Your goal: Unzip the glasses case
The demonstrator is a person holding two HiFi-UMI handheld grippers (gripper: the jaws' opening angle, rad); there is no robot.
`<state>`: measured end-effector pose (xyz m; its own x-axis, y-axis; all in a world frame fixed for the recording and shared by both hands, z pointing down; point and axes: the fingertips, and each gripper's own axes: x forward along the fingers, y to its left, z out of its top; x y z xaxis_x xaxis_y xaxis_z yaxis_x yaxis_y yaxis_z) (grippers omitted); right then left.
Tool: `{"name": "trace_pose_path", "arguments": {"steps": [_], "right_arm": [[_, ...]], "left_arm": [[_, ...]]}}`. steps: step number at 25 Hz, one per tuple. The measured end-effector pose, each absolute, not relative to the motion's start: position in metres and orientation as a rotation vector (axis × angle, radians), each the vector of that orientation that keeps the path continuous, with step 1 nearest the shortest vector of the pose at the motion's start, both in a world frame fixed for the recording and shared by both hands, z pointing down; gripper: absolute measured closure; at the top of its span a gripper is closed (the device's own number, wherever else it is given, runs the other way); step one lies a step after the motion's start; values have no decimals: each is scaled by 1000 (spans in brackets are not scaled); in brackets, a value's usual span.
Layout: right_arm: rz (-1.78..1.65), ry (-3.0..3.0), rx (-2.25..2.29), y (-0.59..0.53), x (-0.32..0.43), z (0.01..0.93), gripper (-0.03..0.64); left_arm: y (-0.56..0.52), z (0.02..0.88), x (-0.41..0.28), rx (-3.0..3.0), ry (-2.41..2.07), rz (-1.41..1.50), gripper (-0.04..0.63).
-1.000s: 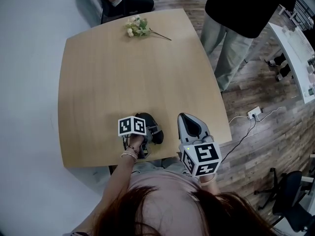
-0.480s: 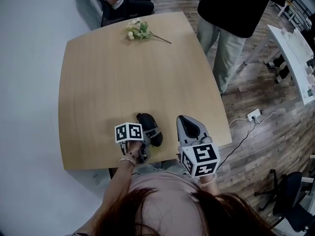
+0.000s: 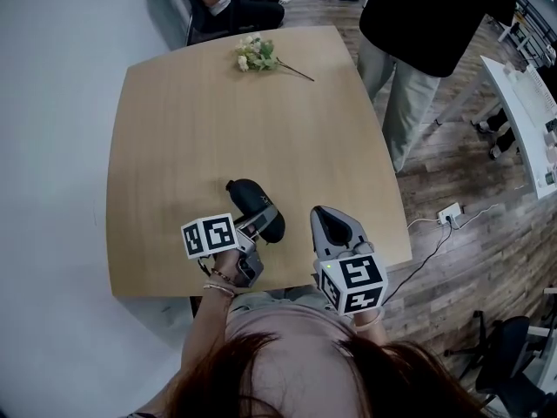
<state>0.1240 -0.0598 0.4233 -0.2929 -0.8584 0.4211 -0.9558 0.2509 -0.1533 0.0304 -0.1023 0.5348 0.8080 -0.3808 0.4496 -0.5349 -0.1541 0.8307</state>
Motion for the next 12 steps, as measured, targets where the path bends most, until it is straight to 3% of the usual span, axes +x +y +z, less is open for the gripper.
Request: {"name": "trace_pose_path", "arguments": {"steps": [12], "right_arm": [[551,-2408,1528,-72,83,414,601]], "left_arm": [[-132,419,3,1950,-751,-204,342]]}}
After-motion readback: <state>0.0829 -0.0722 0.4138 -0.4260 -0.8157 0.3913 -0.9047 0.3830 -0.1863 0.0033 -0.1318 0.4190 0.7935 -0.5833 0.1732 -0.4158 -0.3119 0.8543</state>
